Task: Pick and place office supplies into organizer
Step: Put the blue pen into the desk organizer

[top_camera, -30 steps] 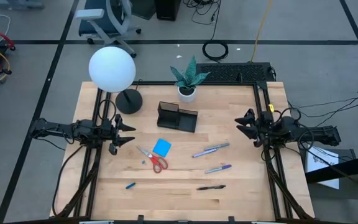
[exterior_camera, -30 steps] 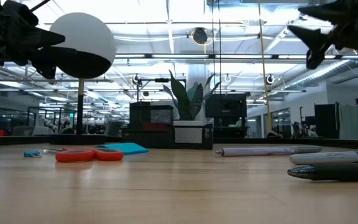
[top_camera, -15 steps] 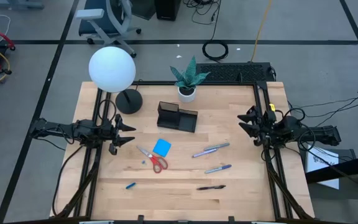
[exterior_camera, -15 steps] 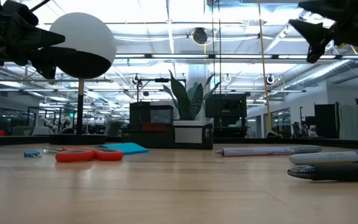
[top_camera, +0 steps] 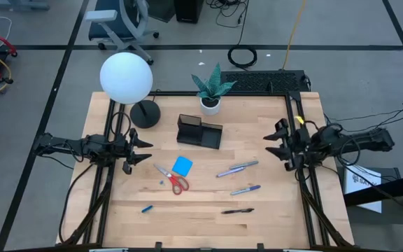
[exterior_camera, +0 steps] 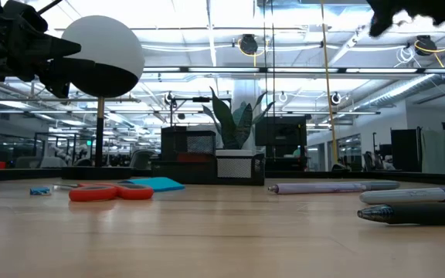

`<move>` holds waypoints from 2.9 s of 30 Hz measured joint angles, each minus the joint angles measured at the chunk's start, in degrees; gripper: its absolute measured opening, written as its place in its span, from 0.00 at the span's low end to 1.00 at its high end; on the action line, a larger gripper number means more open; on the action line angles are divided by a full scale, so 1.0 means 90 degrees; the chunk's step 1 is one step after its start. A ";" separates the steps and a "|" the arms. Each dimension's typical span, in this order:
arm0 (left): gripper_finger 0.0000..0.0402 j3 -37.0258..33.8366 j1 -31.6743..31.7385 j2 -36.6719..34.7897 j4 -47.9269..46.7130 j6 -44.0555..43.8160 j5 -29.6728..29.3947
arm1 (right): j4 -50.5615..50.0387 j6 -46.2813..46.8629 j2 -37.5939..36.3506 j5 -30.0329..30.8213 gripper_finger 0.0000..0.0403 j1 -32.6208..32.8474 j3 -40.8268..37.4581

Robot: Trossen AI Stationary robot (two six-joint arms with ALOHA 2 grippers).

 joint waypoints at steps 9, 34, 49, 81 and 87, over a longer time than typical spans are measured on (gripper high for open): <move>0.50 0.0000 0.0000 0.0000 0.0002 0.0000 0.0000 | -0.1560 -0.1286 0.2031 0.1076 0.42 0.0363 0.2297; 0.50 0.0000 0.0000 -0.0002 0.0002 0.0001 0.0000 | -0.8636 0.0650 0.5207 0.1957 0.42 0.0710 0.5980; 0.50 0.0000 0.0002 -0.0002 0.0002 0.0000 0.0000 | -1.0075 0.1155 0.6757 0.0329 0.42 0.1347 0.5980; 0.50 0.0000 0.0002 -0.0002 0.0002 0.0000 0.0000 | -0.7069 0.1169 0.7655 -0.0159 0.42 0.2151 0.3677; 0.50 0.0000 0.0001 -0.0001 0.0002 0.0000 0.0000 | -0.6263 0.1308 0.7623 -0.0285 0.42 0.2036 0.3113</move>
